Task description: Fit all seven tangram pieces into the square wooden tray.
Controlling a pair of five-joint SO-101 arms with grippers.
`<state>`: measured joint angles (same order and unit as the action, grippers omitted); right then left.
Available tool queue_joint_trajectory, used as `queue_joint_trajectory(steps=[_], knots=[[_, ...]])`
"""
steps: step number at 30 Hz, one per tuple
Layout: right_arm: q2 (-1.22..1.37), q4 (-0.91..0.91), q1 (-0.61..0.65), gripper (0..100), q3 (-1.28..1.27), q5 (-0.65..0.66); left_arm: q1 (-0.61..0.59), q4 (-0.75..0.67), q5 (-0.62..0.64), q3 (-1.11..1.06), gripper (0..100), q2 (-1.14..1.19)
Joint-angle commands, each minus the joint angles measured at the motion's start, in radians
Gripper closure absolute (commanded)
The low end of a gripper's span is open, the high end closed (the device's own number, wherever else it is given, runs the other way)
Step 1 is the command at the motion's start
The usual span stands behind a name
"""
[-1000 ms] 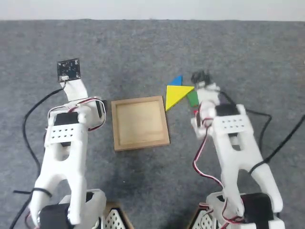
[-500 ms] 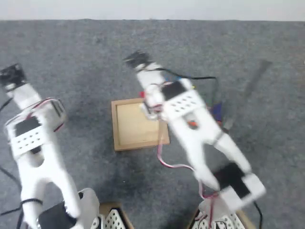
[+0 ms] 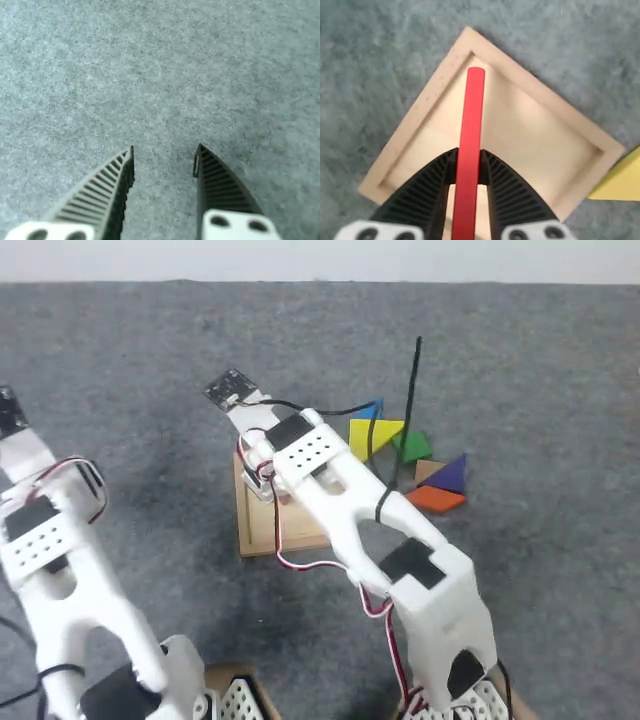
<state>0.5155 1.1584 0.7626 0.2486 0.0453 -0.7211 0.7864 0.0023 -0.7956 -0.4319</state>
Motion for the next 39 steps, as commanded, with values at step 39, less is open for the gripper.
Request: queue_joint_trajectory(steps=[39], knots=[[0.062,0.028,-0.128,63.0,0.094,0.091,0.035,-0.025,-0.003,0.012,80,-0.037]])
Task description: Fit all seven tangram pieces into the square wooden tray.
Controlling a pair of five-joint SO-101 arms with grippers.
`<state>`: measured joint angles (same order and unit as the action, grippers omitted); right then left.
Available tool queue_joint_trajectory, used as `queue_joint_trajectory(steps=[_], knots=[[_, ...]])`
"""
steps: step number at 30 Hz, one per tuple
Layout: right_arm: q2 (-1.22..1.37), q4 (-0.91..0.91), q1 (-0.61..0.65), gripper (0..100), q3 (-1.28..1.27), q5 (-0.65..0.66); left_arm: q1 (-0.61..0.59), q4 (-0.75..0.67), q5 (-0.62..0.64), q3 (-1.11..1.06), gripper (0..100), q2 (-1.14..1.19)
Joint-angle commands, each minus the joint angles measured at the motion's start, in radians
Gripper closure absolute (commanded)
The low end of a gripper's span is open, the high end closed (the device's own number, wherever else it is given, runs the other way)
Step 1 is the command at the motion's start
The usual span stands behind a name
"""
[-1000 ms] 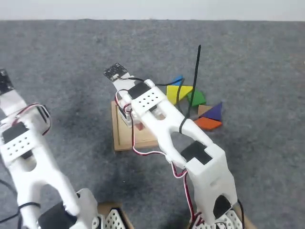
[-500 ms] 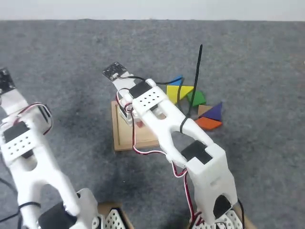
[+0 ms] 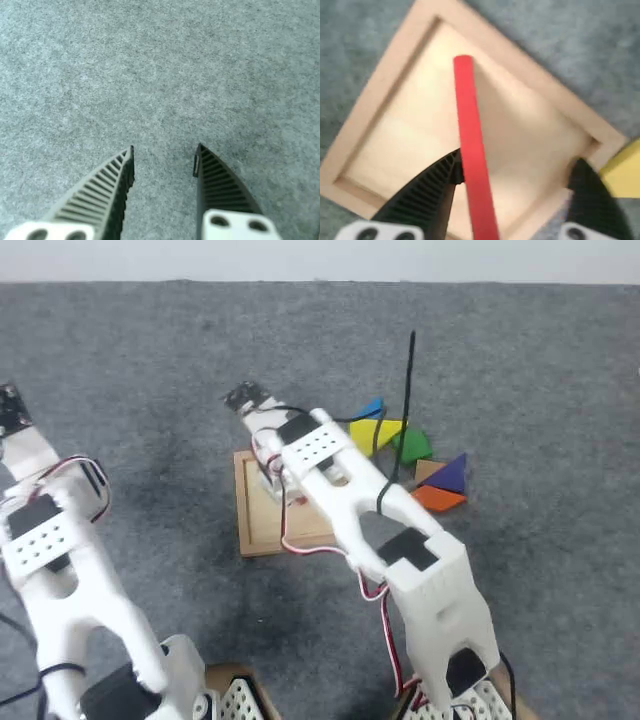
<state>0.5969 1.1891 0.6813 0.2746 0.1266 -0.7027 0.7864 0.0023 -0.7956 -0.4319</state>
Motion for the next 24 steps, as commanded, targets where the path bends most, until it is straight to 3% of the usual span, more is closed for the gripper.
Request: queue_joint_trajectory(steps=[1,10,18,24], knots=[[-0.019,-0.001,-0.061,63.0,0.08,0.009,0.023,-0.023,-0.003,0.012,80,-0.037],[-0.019,0.024,-0.177,63.0,0.15,0.031,0.068,-0.026,0.009,-0.019,80,-0.043],[0.022,0.056,-0.165,63.0,0.117,0.041,0.069,-0.048,0.025,-0.021,80,-0.037],[0.065,0.107,-0.088,63.0,0.115,-0.018,0.069,-0.046,0.025,-0.021,80,-0.037]])
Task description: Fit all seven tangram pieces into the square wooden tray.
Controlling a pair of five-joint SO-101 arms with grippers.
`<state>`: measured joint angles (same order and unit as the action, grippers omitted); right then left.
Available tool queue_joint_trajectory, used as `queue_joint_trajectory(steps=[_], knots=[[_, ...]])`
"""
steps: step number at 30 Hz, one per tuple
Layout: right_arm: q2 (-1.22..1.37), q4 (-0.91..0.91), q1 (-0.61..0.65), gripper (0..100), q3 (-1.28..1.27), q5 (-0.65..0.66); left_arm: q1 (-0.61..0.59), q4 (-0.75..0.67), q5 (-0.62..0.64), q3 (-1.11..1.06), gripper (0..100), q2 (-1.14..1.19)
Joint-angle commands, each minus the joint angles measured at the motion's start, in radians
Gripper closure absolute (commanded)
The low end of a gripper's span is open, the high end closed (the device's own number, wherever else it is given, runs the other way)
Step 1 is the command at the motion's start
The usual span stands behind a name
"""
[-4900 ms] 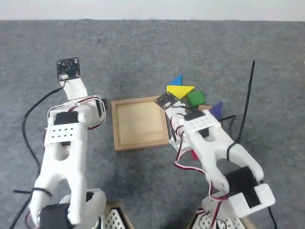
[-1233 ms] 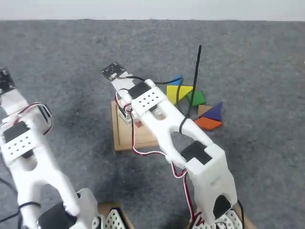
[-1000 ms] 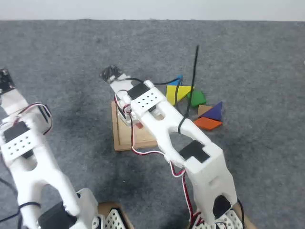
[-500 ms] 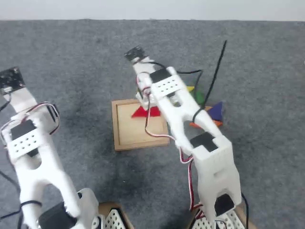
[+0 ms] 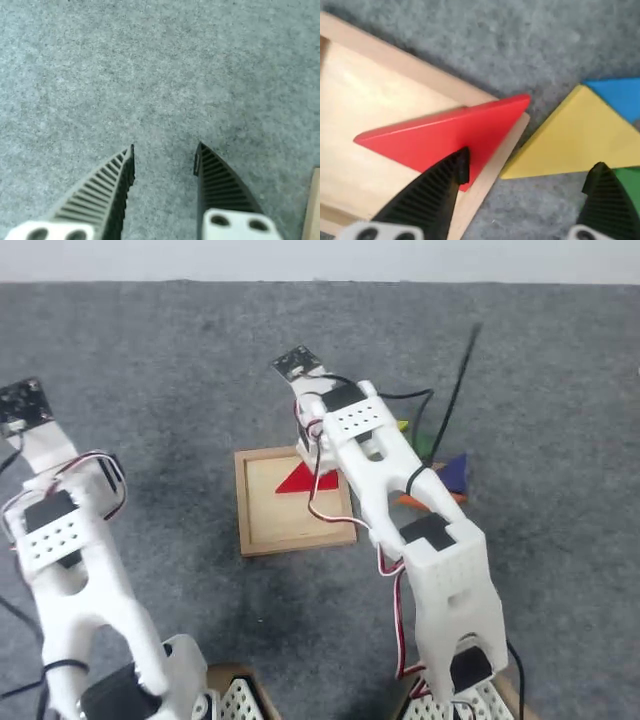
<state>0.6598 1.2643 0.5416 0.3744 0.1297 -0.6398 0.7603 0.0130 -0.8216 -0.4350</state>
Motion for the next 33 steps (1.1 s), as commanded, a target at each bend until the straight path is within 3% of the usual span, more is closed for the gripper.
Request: queue_joint_trajectory(steps=[1,8,16,25,33], knots=[[0.002,0.031,0.071,63.0,0.015,-0.025,0.006,-0.02,0.014,0.005,80,-0.034],[0.015,0.005,0.186,63.0,0.049,-0.15,0.005,-0.017,0.014,0.005,80,-0.034],[0.045,0.012,0.168,63.0,0.057,-0.371,0.005,-0.017,0.014,0.004,80,-0.034],[0.077,0.094,0.042,63.0,0.052,-0.419,0.005,-0.017,0.014,0.004,80,-0.034],[0.071,0.096,0.114,63.0,0.043,-0.486,0.005,-0.018,0.014,0.004,80,-0.032]])
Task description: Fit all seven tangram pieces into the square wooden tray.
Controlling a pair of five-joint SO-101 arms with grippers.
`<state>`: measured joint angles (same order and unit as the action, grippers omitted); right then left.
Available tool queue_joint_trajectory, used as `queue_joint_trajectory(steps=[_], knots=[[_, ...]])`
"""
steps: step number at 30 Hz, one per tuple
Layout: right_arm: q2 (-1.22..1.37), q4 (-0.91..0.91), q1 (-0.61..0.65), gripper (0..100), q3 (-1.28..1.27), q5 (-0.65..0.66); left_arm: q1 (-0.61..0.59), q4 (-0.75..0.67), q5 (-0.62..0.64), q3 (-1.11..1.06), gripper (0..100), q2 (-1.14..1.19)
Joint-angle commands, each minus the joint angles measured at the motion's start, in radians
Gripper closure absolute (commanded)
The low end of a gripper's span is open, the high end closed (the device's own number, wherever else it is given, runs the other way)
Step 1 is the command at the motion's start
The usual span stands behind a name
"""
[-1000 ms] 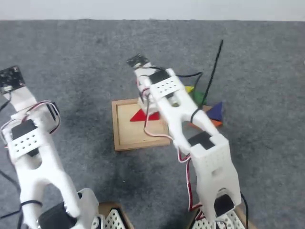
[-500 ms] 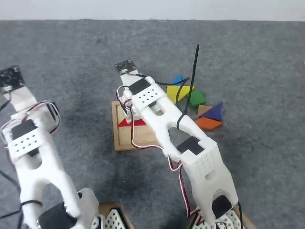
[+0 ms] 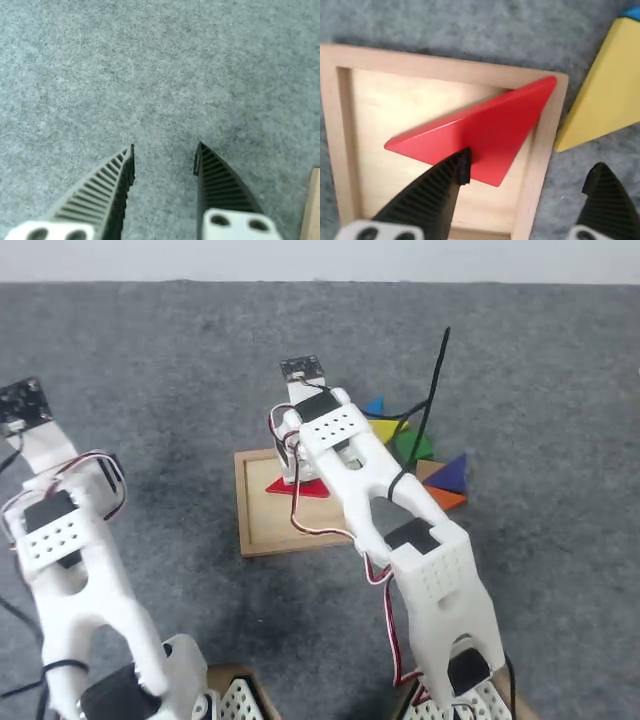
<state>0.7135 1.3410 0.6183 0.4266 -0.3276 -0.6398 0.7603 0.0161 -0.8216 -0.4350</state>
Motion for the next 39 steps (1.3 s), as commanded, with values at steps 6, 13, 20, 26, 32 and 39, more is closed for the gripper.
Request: queue_joint_trajectory(steps=[6,13,20,26,32,39], knots=[[0.008,0.01,0.12,63.0,-0.017,-0.038,0.005,-0.02,0.011,0.004,80,-0.032],[0.007,-0.064,0.147,63.0,-0.011,-0.061,0.005,-0.02,0.011,0.004,80,-0.032],[0.007,-0.182,0.15,63.0,-0.006,0.025,0.005,-0.015,0.011,0.004,80,-0.032],[0.016,-0.182,0.143,63.0,0.124,0.152,0.006,-0.021,0.011,-0.022,80,-0.04],[0.01,-0.156,0.147,63.0,0.175,0.153,0.006,-0.021,0.011,-0.022,80,-0.04],[0.012,-0.108,0.137,63.0,0.175,0.077,0.006,-0.021,0.011,-0.022,80,-0.04]])
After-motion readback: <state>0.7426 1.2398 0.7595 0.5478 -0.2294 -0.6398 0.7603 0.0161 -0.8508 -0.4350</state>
